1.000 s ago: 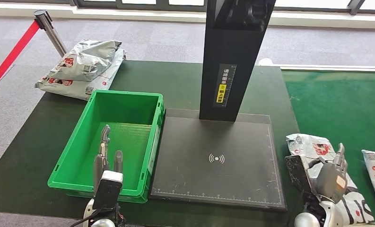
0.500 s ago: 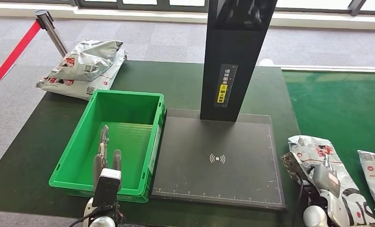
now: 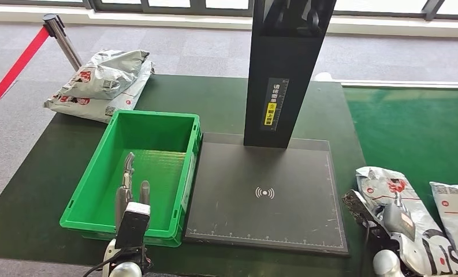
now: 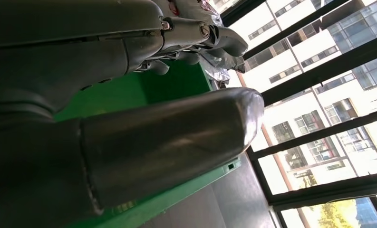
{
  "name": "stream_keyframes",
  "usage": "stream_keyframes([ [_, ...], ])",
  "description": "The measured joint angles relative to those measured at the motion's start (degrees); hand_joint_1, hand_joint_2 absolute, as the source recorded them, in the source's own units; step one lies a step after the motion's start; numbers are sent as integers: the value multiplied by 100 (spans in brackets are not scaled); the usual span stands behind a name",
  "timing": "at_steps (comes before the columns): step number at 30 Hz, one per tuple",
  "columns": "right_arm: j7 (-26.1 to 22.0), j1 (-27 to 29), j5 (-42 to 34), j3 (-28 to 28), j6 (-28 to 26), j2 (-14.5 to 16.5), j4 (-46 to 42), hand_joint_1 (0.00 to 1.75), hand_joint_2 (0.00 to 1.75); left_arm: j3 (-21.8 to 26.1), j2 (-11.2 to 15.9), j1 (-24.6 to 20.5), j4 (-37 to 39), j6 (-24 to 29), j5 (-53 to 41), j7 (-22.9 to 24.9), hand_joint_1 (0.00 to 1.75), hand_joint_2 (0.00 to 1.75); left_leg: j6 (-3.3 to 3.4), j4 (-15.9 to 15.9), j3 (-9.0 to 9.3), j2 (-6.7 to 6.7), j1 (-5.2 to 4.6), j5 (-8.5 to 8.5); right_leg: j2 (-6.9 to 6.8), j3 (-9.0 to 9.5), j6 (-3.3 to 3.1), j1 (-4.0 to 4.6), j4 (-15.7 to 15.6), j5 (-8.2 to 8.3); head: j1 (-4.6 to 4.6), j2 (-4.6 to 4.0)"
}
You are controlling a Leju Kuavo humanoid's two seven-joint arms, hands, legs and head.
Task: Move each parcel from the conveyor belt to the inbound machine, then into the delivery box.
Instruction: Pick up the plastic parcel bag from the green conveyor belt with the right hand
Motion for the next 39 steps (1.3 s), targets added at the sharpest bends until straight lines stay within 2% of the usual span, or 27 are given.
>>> stream_keyframes([
  [3, -164, -35, 89, 0, 196, -17, 153, 175, 175, -2, 33, 23, 1, -53, -69, 50, 0, 0, 4, 0, 25, 10, 10, -5, 6, 27, 1, 8, -13, 0, 2, 0],
  [7, -365, -23, 181, 3, -189, 14, 176, 175, 175, -2, 55, 60, -45, -102, -176, 131, 0, 0, 8, 1, 26, 8, 11, -4, 2, 39, 9, 8, -19, 6, 2, 0],
  [11, -602, 188, -57, 7, -835, 263, -309, 175, 175, -2, 51, 226, -271, -152, -414, 277, 0, 0, 9, 1, 13, 5, 8, 0, 1, 35, 12, 6, -16, 12, 1, 0],
  [18, -705, 431, -276, 9, -980, 551, -1034, 175, 175, -2, 32, 327, -471, -189, -511, 332, 0, 0, 5, -1, -11, -1, 8, 2, -2, 8, 9, 7, -13, 11, 2, 0],
  [25, -1385, 599, -1292, 86, -1046, 832, -1547, 175, 175, 2, 29, 330, -505, -267, -546, 311, 0, 0, 5, -2, -21, -2, 8, 2, -2, -2, 9, 6, -12, 9, 2, 0],
  [28, -1632, 636, -2009, 113, -1140, 1026, -1745, 175, 175, 3, 26, 307, -491, -308, -546, 282, 0, 0, 5, -2, -22, -1, 8, 2, -1, -4, 9, 6, -12, 9, 2, 0],
  [33, -1940, 677, -2784, 114, -1495, 1255, -1931, 175, 175, 3, 11, 226, -422, -361, -546, 229, 0, 0, 4, -2, -22, -1, 7, 3, -1, -5, 9, 5, -12, 10, 2, 0],
  [34, -1960, 692, -2816, 114, -1597, 1279, -1979, 146, 175, 3, 3, 214, -411, -366, -546, 221, 0, 0, 4, -1, -22, 0, 6, 3, -1, -5, 9, 5, -12, 10, 2, 0],
  [37, -1898, 737, -2747, 111, -1792, 1304, -2107, 15, 175, 3, -18, 197, -393, -376, -546, 211, 0, 0, 4, -1, -22, 2, 6, 3, 2, -8, 9, 4, -12, 11, 2, 0],
  [38, -1791, 745, -2602, 98, -1870, 1305, -2129, 0, 175, 3, -21, 194, -390, -387, -546, 210, 0, 0, 4, -1, -22, 3, 5, 3, 2, -9, 9, 4, -12, 11, 2, 0],
  [39, -1639, 749, -2381, 69, -1961, 1305, -2142, 0, 175, 3, -22, 193, -388, -399, -546, 210, 0, 0, 4, -1, -22, 3, 5, 3, 2, -11, 9, 4, -12, 10, 2, 0],
])
